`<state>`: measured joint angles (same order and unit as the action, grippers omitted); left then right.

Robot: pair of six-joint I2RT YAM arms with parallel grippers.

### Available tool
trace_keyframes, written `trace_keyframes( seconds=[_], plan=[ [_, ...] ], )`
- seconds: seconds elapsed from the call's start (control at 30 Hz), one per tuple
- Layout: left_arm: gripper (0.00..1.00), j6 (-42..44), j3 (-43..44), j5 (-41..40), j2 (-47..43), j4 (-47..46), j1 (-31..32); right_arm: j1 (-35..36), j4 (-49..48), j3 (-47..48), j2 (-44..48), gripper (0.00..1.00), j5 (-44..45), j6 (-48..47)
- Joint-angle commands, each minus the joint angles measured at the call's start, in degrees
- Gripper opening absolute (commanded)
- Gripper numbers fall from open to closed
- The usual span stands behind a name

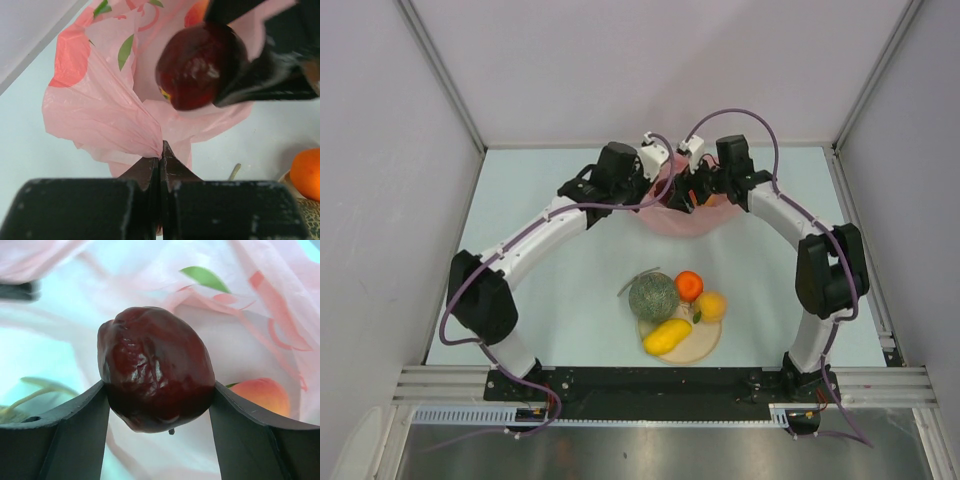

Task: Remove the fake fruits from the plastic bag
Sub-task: Take out the fake fruit from the plastic bag, then place the fake fruit on the plate.

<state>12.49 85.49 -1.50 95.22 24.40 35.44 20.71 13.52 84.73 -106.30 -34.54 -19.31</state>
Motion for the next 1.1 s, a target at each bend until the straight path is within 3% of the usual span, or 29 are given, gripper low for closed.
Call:
trace_keyframes(
  seconds=[0.0,0.17,0.47,0.53,0.57,0.77,1.07],
  plan=[
    [0.0,-1.15,4.06,-3.15,1.19,-2.52,-0.28,-1.02,2.13,-2.64,3.99,0.45,-3.43,-0.47],
    [0.0,-0.63,4.68,-3.78,1.99,-2.52,-0.28,-4.09,3.53,-4.3,10.04,0.43,-2.46,0.07],
    [0.0,1.74,5.12,1.05,0.06,-2.17,-0.28,-3.05,14.68,-7.64,25.07,0.36,-0.96,-8.98],
    [0.0,2.1,5.47,1.06,-0.73,-1.38,-0.28,-0.15,20.74,-9.75,27.71,0.21,-0.35,-15.18],
    [0.0,2.1,5.56,2.71,-1.0,-0.85,-0.28,1.16,22.76,-10.71,29.38,0.0,0.52,-17.23],
    [0.0,-0.71,2.85,7.63,-5.21,0.12,-0.28,17.59,35.07,-20.82,40.37,0.0,11.07,-28.67],
    [0.0,0.17,-4.89,12.74,-14.09,0.12,-0.02,40.26,36.67,-35.05,49.87,0.0,22.06,-26.84]
  ],
)
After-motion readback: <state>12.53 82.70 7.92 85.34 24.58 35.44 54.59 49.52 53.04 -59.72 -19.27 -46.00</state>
